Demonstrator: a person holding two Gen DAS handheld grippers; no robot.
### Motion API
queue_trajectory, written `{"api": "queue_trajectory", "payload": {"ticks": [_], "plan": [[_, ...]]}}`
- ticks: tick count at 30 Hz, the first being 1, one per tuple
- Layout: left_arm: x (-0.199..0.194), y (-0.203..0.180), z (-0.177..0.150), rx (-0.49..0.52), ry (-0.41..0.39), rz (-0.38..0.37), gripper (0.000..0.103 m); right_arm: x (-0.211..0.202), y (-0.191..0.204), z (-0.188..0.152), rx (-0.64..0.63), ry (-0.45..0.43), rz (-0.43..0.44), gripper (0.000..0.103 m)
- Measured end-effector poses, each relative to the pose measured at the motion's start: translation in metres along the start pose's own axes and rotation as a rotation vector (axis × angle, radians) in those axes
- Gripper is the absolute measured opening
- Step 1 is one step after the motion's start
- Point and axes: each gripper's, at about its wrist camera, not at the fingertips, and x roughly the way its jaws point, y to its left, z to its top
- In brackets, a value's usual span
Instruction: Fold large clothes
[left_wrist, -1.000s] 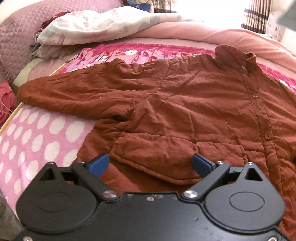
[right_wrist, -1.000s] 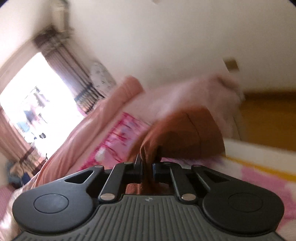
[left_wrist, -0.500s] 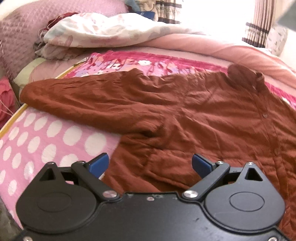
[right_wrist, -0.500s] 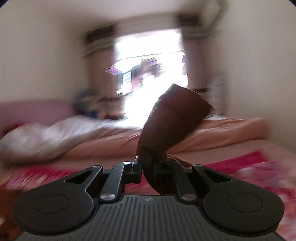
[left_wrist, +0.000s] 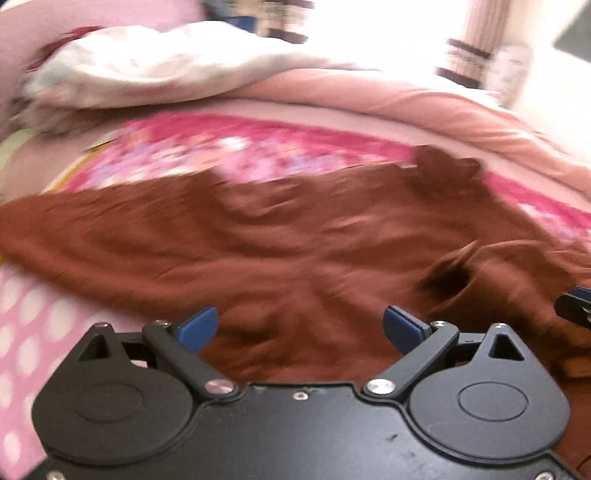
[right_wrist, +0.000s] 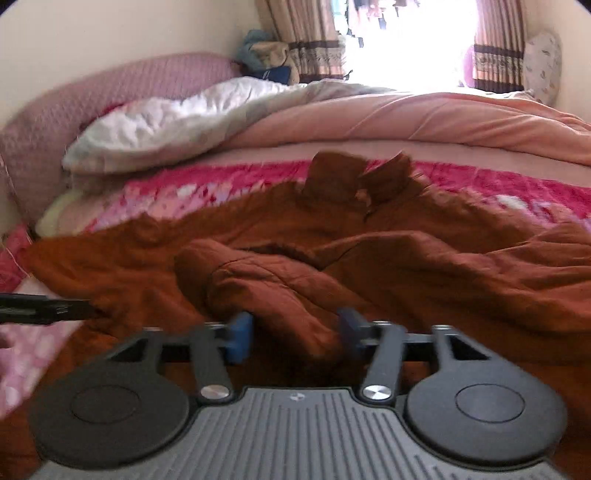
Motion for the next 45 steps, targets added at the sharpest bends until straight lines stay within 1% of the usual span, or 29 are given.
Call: {"api": "queue_trajectory", "payload": {"ticks": [3, 4, 6, 8, 10, 12, 14, 15, 16, 17, 18, 19, 20, 21, 22, 24, 27, 31, 33, 34, 35, 36, 37, 38, 39, 41, 42, 43, 45], "plan": [[0.019, -0.028, 0.025, 0.049, 0.025, -0.122, 0.099, -0.039, -0.024, 0.004, 0.018, -0.050, -0.006, 0.079], [0.029, -0.035, 0.031, 0.060, 0.051, -0.150, 0.099, -0.048, -0.035, 0.007, 0.029, -0.066, -0.044, 0.079], [0.050, -0.047, 0.037, 0.072, 0.148, -0.220, 0.098, -0.065, -0.057, 0.005, 0.049, -0.083, -0.143, 0.079], [0.065, -0.051, 0.035, 0.049, 0.227, -0.347, 0.097, -0.073, -0.080, 0.000, 0.089, -0.091, -0.225, 0.079], [0.077, -0.050, 0.031, -0.027, 0.300, -0.405, 0.095, -0.076, -0.104, -0.009, 0.139, -0.083, -0.260, 0.079], [0.087, -0.046, 0.027, -0.083, 0.329, -0.401, 0.095, -0.075, -0.123, -0.017, 0.174, -0.080, -0.266, 0.078], [0.089, -0.049, 0.025, -0.053, 0.310, -0.345, 0.094, -0.067, -0.135, -0.023, 0.184, -0.076, -0.275, 0.075], [0.089, -0.052, 0.024, -0.041, 0.296, -0.336, 0.094, -0.065, -0.141, -0.026, 0.184, -0.077, -0.274, 0.073], [0.088, -0.053, 0.023, -0.052, 0.279, -0.322, 0.093, -0.061, -0.147, -0.028, 0.182, -0.077, -0.273, 0.068], [0.088, -0.053, 0.021, -0.064, 0.269, -0.308, 0.090, -0.053, -0.151, -0.030, 0.187, -0.071, -0.276, 0.065], [0.086, -0.054, 0.020, -0.066, 0.264, -0.303, 0.076, -0.047, -0.156, -0.032, 0.193, -0.063, -0.281, 0.060], [0.088, -0.053, 0.017, -0.069, 0.291, -0.333, 0.006, -0.046, -0.161, -0.035, 0.197, -0.062, -0.286, 0.057], [0.096, -0.055, 0.016, -0.086, 0.336, -0.368, 0.007, -0.042, -0.166, -0.039, 0.203, -0.064, -0.289, 0.055], [0.097, -0.055, 0.015, -0.100, 0.317, -0.353, 0.006, -0.036, -0.170, -0.041, 0.209, -0.058, -0.286, 0.047], [0.096, -0.060, 0.015, -0.072, 0.306, -0.347, 0.006, -0.039, -0.174, -0.047, 0.214, -0.050, -0.281, 0.042], [0.089, -0.064, 0.014, -0.047, 0.278, -0.335, 0.005, -0.035, -0.177, -0.052, 0.219, -0.043, -0.293, 0.041], [0.081, -0.057, 0.021, -0.082, 0.238, -0.344, 0.005, -0.033, -0.178, -0.054, 0.229, -0.047, -0.284, 0.042], [0.054, -0.037, 0.037, -0.140, 0.117, -0.331, 0.005, -0.040, -0.170, -0.048, 0.201, -0.065, -0.264, 0.043], [0.041, -0.038, 0.042, -0.072, 0.078, -0.291, 0.005, -0.042, -0.164, -0.043, 0.175, -0.083, -0.257, 0.044], [0.044, -0.039, 0.042, -0.038, 0.097, -0.254, 0.006, -0.041, -0.162, -0.041, 0.167, -0.086, -0.252, 0.046], [0.052, -0.038, 0.039, -0.027, 0.139, -0.225, 0.007, -0.038, -0.161, -0.040, 0.161, -0.081, -0.250, 0.050], [0.064, -0.036, 0.033, -0.023, 0.191, -0.207, 0.008, -0.032, -0.162, -0.041, 0.160, -0.063, -0.257, 0.050], [0.078, -0.037, 0.028, -0.011, 0.248, -0.197, 0.011, -0.023, -0.164, -0.043, 0.169, -0.033, -0.270, 0.050], [0.084, -0.036, 0.024, -0.021, 0.252, -0.186, 0.018, -0.015, -0.166, -0.045, 0.177, -0.013, -0.271, 0.050], [0.083, -0.033, 0.021, -0.029, 0.229, -0.188, 0.020, -0.008, -0.169, -0.048, 0.183, 0.010, -0.269, 0.049], [0.075, -0.035, 0.023, 0.035, 0.204, -0.182, 0.040, 0.001, -0.173, -0.053, 0.197, 0.027, -0.278, 0.048], [0.065, -0.034, 0.027, 0.068, 0.174, -0.171, 0.047, 0.002, -0.172, -0.053, 0.184, 0.028, -0.286, 0.048], [0.057, -0.034, 0.030, 0.090, 0.147, -0.156, 0.052, 0.002, -0.171, -0.053, 0.175, 0.033, -0.289, 0.048], [0.035, -0.028, 0.041, 0.111, 0.076, -0.120, 0.052, -0.003, -0.168, -0.048, 0.166, 0.035, -0.288, 0.048]]}}
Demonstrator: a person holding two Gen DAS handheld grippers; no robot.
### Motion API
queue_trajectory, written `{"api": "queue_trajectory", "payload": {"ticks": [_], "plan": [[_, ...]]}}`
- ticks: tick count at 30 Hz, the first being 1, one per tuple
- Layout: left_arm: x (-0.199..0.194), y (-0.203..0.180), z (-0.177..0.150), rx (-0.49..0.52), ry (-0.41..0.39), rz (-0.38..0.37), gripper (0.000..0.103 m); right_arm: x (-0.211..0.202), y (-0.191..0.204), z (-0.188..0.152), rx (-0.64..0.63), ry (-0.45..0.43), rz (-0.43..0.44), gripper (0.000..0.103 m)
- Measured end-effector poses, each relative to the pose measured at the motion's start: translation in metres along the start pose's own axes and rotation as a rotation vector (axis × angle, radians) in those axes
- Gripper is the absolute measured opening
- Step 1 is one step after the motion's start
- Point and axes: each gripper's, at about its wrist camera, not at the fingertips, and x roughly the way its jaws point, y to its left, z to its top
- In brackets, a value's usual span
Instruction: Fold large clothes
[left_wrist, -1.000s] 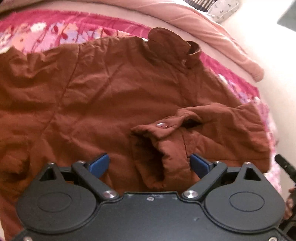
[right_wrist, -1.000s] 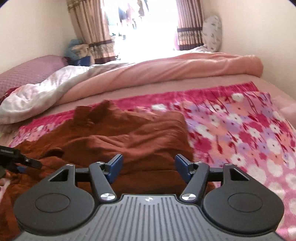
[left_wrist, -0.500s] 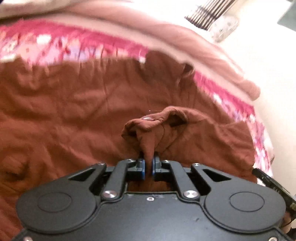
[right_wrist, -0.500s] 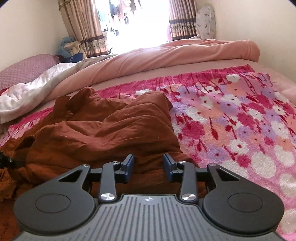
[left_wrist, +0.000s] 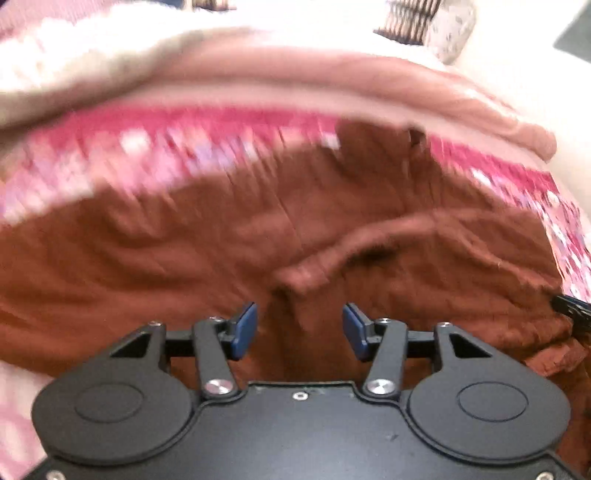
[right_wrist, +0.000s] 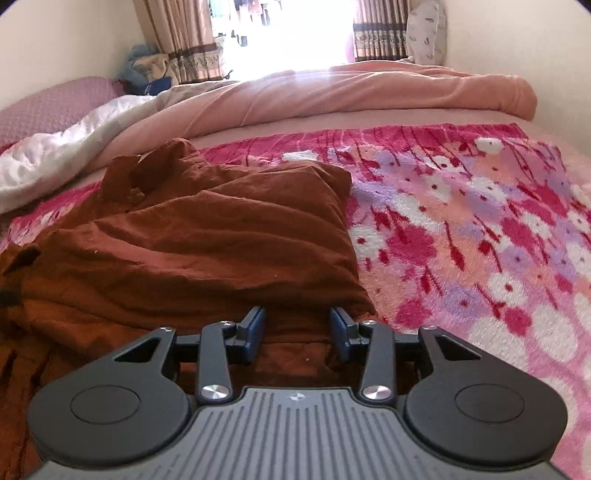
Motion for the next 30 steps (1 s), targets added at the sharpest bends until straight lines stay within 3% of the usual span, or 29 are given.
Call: {"api": "queue_trajectory", "payload": {"ticks": [3, 6, 9, 11, 13, 14, 16, 17, 18, 19, 23, 27, 30], "plan": [[-0.027, 0.001, 0.016, -0.058, -0.106, -0.031, 0.052, -0.013, 0.000, 0.009, 0.008, -0.035, 0.036, 0.048], [-0.017, -0.033, 0.036, -0.006, -0.098, -0.078, 0.052, -0.011, 0.000, 0.023, 0.043, -0.052, 0.076, 0.048], [0.030, -0.074, 0.042, 0.080, -0.021, -0.075, 0.052, 0.005, 0.010, 0.035, 0.042, -0.064, 0.077, 0.047], [0.067, -0.079, 0.037, 0.062, 0.051, -0.025, 0.048, 0.019, 0.014, 0.040, 0.030, -0.046, 0.086, 0.044], [0.097, -0.067, 0.026, 0.003, 0.106, -0.031, 0.047, 0.034, 0.015, 0.040, 0.024, -0.015, 0.062, 0.038], [0.106, -0.062, 0.018, -0.012, 0.098, -0.036, 0.052, 0.041, 0.014, 0.039, 0.014, 0.003, 0.050, 0.036], [0.105, -0.070, 0.003, 0.088, 0.016, 0.007, 0.053, 0.056, 0.012, 0.035, 0.006, 0.054, 0.013, 0.020], [0.105, -0.076, 0.000, 0.123, 0.003, 0.033, 0.053, 0.060, 0.010, 0.032, 0.004, 0.052, 0.012, 0.018], [0.105, -0.081, -0.001, 0.133, -0.004, 0.053, 0.053, 0.062, 0.010, 0.031, -0.022, 0.040, -0.005, 0.010], [0.105, -0.082, 0.000, 0.120, -0.005, 0.058, 0.053, 0.063, 0.012, 0.031, -0.035, 0.040, -0.018, 0.009], [0.071, -0.076, -0.001, 0.087, -0.006, 0.044, 0.051, 0.054, 0.022, 0.035, -0.057, 0.064, -0.057, 0.009], [0.017, -0.074, -0.026, 0.170, -0.103, 0.081, 0.058, 0.015, 0.026, 0.026, -0.092, 0.045, -0.045, 0.021], [0.027, -0.065, -0.040, 0.180, -0.037, 0.101, 0.058, -0.003, 0.026, 0.014, -0.083, 0.076, -0.018, 0.021]]}}
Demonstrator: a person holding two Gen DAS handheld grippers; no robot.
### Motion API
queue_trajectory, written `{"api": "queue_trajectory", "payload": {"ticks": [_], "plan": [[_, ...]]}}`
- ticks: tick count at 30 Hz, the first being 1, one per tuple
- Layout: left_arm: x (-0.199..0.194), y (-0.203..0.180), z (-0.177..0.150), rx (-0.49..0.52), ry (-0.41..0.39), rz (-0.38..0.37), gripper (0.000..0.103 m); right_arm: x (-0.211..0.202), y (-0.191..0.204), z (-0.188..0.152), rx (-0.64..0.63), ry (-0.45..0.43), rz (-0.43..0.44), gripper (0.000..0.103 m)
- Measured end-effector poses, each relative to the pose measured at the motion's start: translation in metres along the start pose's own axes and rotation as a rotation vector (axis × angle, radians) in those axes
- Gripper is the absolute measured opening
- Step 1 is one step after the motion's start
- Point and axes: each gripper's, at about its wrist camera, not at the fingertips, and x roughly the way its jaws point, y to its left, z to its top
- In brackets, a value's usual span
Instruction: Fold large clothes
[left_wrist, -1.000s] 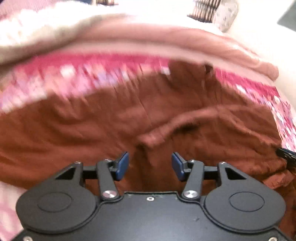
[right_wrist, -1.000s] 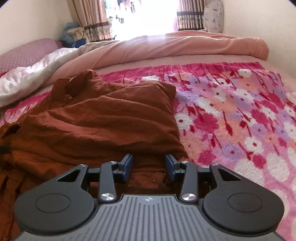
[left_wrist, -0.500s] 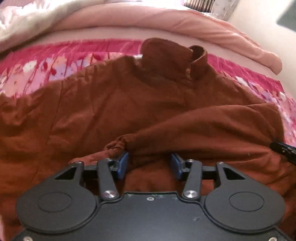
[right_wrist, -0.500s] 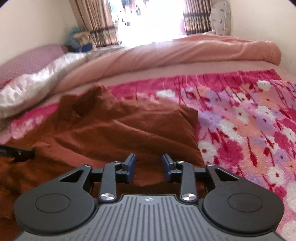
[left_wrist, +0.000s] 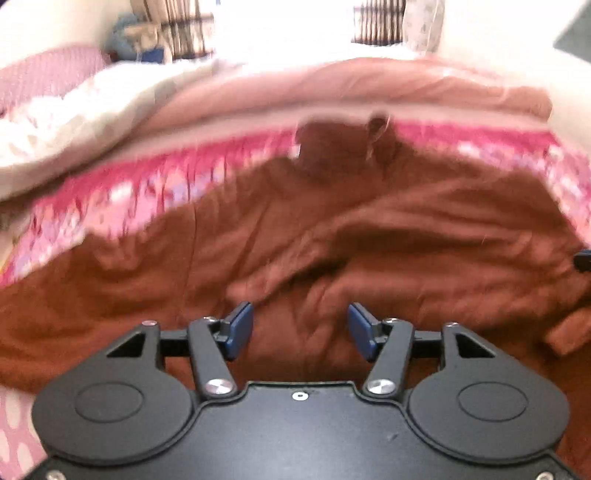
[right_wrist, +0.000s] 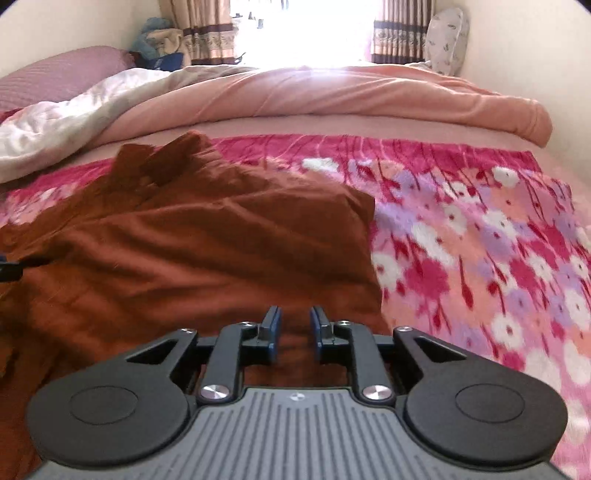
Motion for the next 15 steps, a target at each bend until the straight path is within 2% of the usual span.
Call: {"api": "queue_trajectory", "payload": {"ticks": [2, 3, 4, 8, 11, 13, 15], "plan": [[0.025, 0.008, -0.009, -0.033, 0.067, -0.027, 0.062, 0.000, 0.001, -0.008, -0.006, 0.030, -0.007, 0.021], [0.036, 0.015, -0.015, -0.084, 0.051, -0.057, 0.065, 0.003, 0.000, -0.011, -0.007, 0.041, -0.008, 0.021], [0.033, 0.018, -0.019, -0.096, 0.014, -0.055, 0.068, 0.008, -0.001, -0.013, 0.006, 0.056, -0.003, 0.021], [0.026, 0.014, -0.021, -0.073, 0.011, -0.029, 0.068, 0.019, 0.003, -0.019, 0.016, 0.040, -0.018, 0.021], [0.007, 0.037, -0.024, -0.130, 0.019, -0.056, 0.068, 0.013, 0.005, -0.014, 0.023, 0.046, -0.025, 0.022], [-0.019, 0.069, -0.031, -0.178, -0.029, -0.089, 0.068, -0.006, 0.002, -0.016, 0.045, 0.014, -0.014, 0.025], [-0.048, 0.109, -0.043, -0.256, -0.057, -0.029, 0.067, -0.024, 0.000, -0.018, 0.056, -0.016, 0.008, 0.030]]}}
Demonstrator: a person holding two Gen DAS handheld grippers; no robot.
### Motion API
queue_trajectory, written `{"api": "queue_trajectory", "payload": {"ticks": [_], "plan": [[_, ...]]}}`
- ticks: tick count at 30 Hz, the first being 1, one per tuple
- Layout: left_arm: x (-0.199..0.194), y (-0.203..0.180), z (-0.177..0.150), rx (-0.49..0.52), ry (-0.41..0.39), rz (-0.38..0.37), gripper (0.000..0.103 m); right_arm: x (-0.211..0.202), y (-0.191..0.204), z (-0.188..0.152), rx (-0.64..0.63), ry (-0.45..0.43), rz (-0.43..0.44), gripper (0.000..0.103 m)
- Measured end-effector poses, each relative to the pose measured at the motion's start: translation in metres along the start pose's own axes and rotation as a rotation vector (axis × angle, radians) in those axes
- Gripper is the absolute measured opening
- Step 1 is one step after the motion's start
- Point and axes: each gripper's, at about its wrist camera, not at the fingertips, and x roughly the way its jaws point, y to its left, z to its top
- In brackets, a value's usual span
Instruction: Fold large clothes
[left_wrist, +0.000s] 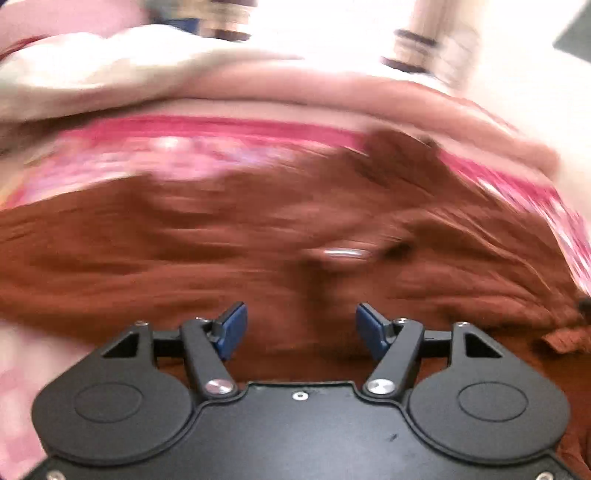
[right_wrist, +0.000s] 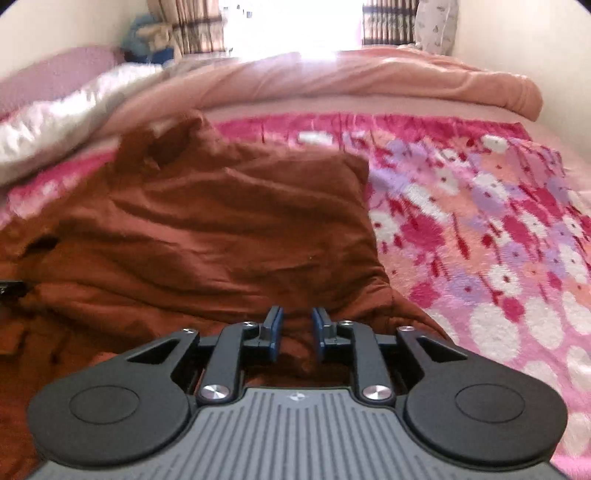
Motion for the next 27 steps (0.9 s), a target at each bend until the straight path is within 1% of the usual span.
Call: {"api": "queue_trajectory", "payload": {"ticks": [2, 4, 7, 9, 10, 13, 15, 17, 19, 22, 23, 24, 25, 26, 27], "plan": [[-0.028, 0.053, -0.003, -0.095, -0.060, 0.089, 0.066, -0.019, 0.001, -0.004, -0.002, -0.015, 0.022, 0.032], [-0.047, 0.115, -0.008, -0.212, -0.089, 0.172, 0.066, -0.036, 0.002, -0.012, -0.001, -0.034, 0.034, 0.034], [-0.051, 0.206, -0.017, -0.446, -0.065, 0.299, 0.063, -0.055, 0.003, -0.024, 0.002, -0.047, 0.028, 0.037], [-0.049, 0.249, -0.022, -0.538, -0.052, 0.323, 0.063, -0.063, 0.004, -0.033, 0.015, -0.056, 0.020, 0.038], [-0.047, 0.266, -0.023, -0.578, -0.043, 0.328, 0.062, -0.067, 0.005, -0.038, 0.021, -0.057, 0.016, 0.038], [-0.044, 0.299, -0.025, -0.681, -0.081, 0.290, 0.062, -0.075, 0.010, -0.049, 0.022, -0.054, -0.021, 0.039], [-0.038, 0.315, -0.023, -0.746, -0.092, 0.221, 0.062, -0.078, 0.012, -0.052, 0.033, -0.051, -0.032, 0.039], [-0.030, 0.322, -0.021, -0.791, -0.111, 0.183, 0.062, -0.081, 0.013, -0.054, 0.040, -0.052, -0.050, 0.039], [-0.021, 0.324, -0.016, -0.809, -0.100, 0.177, 0.060, -0.083, 0.014, -0.052, 0.045, -0.056, -0.068, 0.039], [-0.009, 0.323, -0.003, -0.791, -0.096, 0.216, 0.058, -0.085, 0.017, -0.051, 0.046, -0.064, -0.078, 0.039], [-0.007, 0.323, 0.000, -0.790, -0.101, 0.236, 0.052, -0.086, 0.017, -0.052, 0.046, -0.066, -0.079, 0.039], [-0.004, 0.323, 0.002, -0.796, -0.100, 0.256, 0.041, -0.085, 0.018, -0.052, 0.048, -0.066, -0.078, 0.039], [-0.001, 0.324, 0.002, -0.802, -0.090, 0.263, 0.004, -0.084, 0.018, -0.052, 0.050, -0.065, -0.079, 0.039], [0.002, 0.329, 0.002, -0.819, -0.088, 0.249, 0.004, -0.083, 0.019, -0.052, 0.051, -0.062, -0.080, 0.039], [0.005, 0.328, 0.005, -0.820, -0.089, 0.254, 0.004, -0.081, 0.019, -0.052, 0.053, -0.059, -0.082, 0.039]]}}
